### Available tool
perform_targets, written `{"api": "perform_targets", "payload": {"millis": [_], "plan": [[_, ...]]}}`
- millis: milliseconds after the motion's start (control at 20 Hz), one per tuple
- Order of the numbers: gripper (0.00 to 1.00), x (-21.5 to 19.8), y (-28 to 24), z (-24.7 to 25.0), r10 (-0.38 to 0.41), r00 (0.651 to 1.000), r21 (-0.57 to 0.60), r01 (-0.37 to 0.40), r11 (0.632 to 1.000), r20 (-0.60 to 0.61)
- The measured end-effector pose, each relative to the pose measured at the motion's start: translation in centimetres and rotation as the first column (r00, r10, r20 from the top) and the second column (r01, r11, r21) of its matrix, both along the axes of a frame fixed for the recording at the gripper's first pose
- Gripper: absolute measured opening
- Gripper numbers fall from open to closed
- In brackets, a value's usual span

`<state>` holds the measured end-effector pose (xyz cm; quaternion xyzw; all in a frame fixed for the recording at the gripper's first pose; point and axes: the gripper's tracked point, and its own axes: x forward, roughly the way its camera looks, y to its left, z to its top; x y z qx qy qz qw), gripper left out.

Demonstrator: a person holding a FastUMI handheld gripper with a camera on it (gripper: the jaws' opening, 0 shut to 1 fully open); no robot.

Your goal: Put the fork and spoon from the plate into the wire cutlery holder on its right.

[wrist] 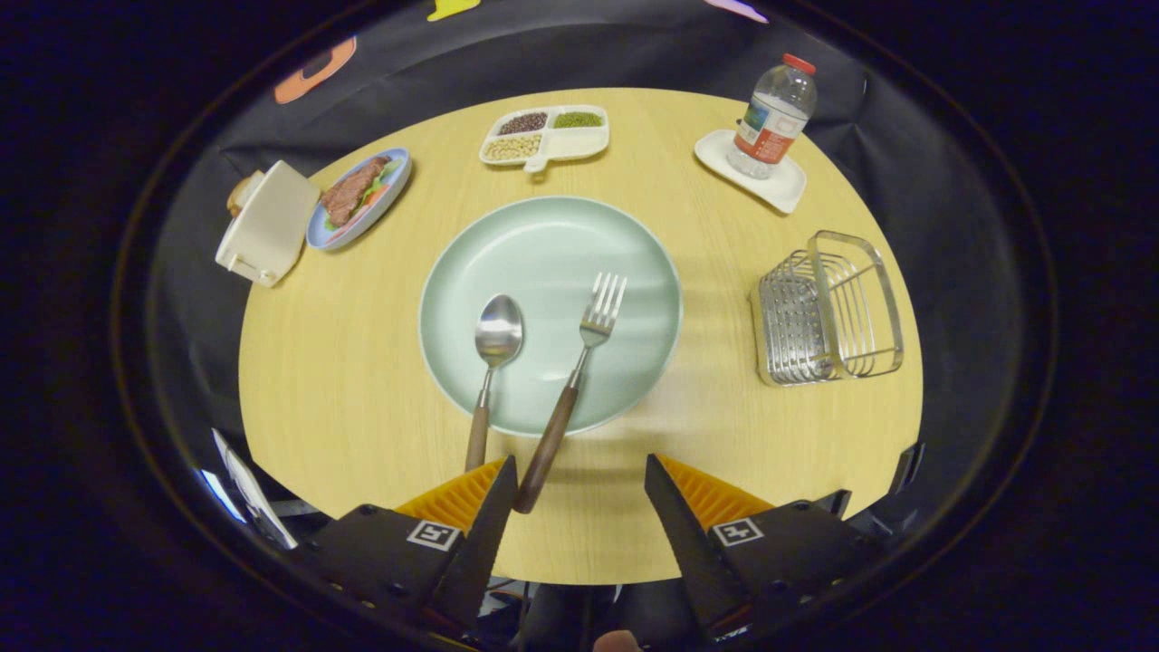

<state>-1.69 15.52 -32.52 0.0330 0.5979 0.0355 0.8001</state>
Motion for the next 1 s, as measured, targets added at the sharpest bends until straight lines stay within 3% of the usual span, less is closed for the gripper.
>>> {"api": "perform_targets", "payload": {"millis": [250,350,450,600,650,700,900,1000], "plan": [[0.77,-0.2,1.2,-2.4,-0.024,0.997,0.006,0.024,1.0,-0.069],[0.62,-0.5,1.5,-3.1,-0.024,0.995,0.005,0.025,1.0,-0.096],[0.61,-0.6,1.8,-4.2,-0.024,0.993,0.0,0.025,1.0,-0.114],[0.24,-0.4,1.7,-3.9,-0.03,0.991,-0.006,0.03,1.0,-0.132],[0.24,-0.6,1.1,-3.8,-0.029,0.991,-0.028,0.025,0.999,-0.134],[0.13,-0.2,1.3,-3.8,-0.028,0.991,-0.018,0.026,0.999,-0.128],[0.0,-0.1,0.6,-2.8,-0.007,0.994,-0.018,0.005,1.0,-0.11],[0.0,-0.2,0.4,-1.9,0.011,0.995,-0.013,-0.013,1.0,-0.102]]}}
